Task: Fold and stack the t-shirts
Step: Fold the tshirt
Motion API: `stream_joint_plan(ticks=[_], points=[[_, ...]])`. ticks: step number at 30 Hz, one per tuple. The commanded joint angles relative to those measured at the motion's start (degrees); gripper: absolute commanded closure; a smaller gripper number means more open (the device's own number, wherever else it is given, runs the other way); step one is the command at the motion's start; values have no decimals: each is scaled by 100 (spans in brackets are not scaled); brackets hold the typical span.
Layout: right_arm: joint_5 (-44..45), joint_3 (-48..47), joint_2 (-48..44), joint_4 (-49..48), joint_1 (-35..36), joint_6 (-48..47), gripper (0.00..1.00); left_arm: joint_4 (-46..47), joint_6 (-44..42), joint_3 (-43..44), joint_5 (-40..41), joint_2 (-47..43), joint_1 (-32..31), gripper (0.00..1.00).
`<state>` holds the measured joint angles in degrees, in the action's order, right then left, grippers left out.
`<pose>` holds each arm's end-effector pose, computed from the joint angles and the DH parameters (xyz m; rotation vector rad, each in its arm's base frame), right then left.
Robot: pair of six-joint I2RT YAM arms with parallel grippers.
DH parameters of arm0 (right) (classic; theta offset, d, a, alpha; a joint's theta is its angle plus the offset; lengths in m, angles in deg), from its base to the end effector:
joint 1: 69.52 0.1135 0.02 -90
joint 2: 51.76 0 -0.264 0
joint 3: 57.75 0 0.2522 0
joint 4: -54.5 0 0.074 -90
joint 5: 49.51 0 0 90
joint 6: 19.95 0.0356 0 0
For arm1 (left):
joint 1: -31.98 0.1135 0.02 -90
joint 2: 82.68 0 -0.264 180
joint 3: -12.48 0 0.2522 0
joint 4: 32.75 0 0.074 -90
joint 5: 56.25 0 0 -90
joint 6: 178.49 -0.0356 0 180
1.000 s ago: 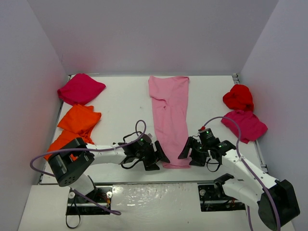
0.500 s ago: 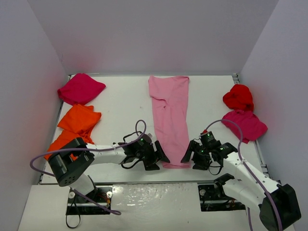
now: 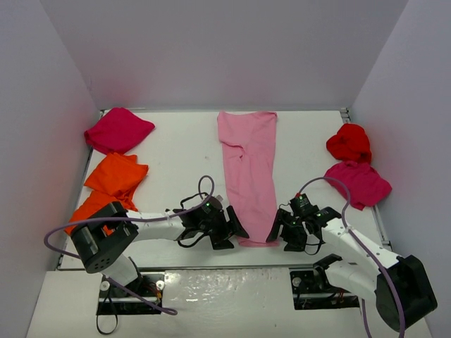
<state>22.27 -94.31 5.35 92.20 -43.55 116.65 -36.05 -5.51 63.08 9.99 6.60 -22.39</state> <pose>0.1475 0.0842 0.1550 0.3708 2.7411 0.8222 0.1589 -0.2463 0.1486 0.4306 -2.7336 1.3540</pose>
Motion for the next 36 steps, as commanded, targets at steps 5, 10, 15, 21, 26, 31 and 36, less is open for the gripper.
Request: stream_joint_plan(ticks=[5, 10, 15, 21, 26, 31, 36], points=[[227, 244, 302, -484, 30, -69, 33, 105, -36, 50, 214, 20, -30, 32], [324, 278, 496, -664, 36, -186, 34, 106, -37, 32, 210, 1, -30, 32], [373, 287, 535, -713, 21, -207, 35, 128, -37, 24, 239, -17, -30, 32], [451, 312, 547, -716, 21, -163, 36, 210, -44, 70, 246, 73, -30, 32], [495, 319, 529, -702, 21, -117, 36, 361, -36, 69, 238, 163, -30, 32], [463, 347, 492, -696, 21, -108, 36, 497, -16, 63, 194, 332, -30, 38], [452, 355, 452, -656, 29, -108, 36, 589, 67, -7, 85, 390, -30, 39]])
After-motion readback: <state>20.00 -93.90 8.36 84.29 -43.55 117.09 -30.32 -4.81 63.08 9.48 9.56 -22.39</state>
